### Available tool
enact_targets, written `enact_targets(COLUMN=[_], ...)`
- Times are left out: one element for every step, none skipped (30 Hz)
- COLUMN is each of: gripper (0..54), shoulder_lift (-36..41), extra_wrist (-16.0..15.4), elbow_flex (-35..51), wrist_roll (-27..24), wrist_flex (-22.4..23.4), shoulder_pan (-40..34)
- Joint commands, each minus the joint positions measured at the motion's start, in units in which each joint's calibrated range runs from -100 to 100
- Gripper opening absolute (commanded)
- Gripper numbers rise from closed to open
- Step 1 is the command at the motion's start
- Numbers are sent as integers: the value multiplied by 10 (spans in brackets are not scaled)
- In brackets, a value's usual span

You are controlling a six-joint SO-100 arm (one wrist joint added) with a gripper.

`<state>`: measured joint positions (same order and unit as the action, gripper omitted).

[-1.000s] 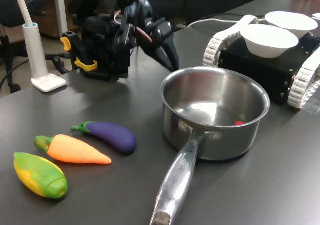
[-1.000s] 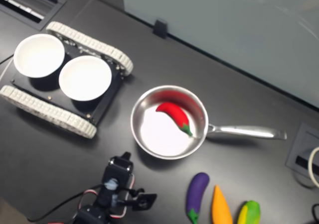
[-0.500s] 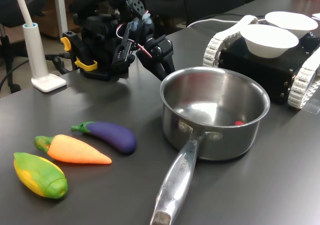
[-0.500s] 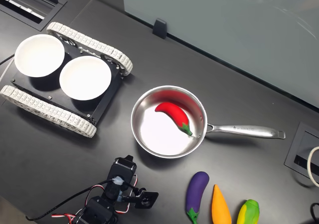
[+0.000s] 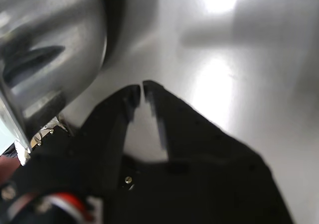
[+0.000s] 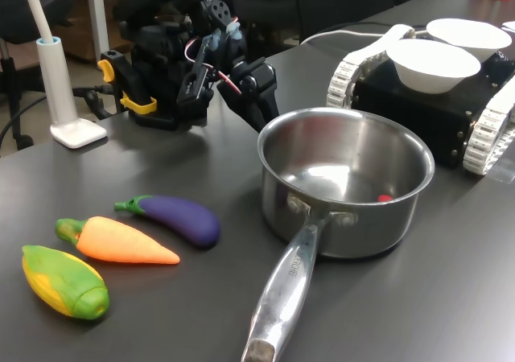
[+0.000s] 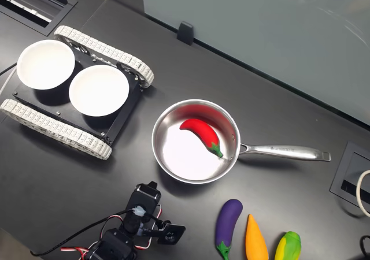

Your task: Pick up the chilli and place them in the pan

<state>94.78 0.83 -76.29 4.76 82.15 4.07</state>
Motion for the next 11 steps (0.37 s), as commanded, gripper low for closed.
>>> enact_targets(gripper=[1,1,1,1,1,1,1,1,1,1,1], shoulder_lift=[7,7,7,7,7,7,7,7,7,7,7], extra_wrist=[-3,-3,-3,-3,-3,-3,-3,-3,-3,-3,-3], elbow_flex=[9,9,9,9,9,9,9,9,9,9,9], wrist_roll=[2,1,1,2,2,2,2,3,6,9,12], wrist_flex=[-30,-30,-30,-30,-30,-30,-30,-30,-30,-30,-30], shoulder_pan=[3,3,3,3,3,3,3,3,-2,-7,-12])
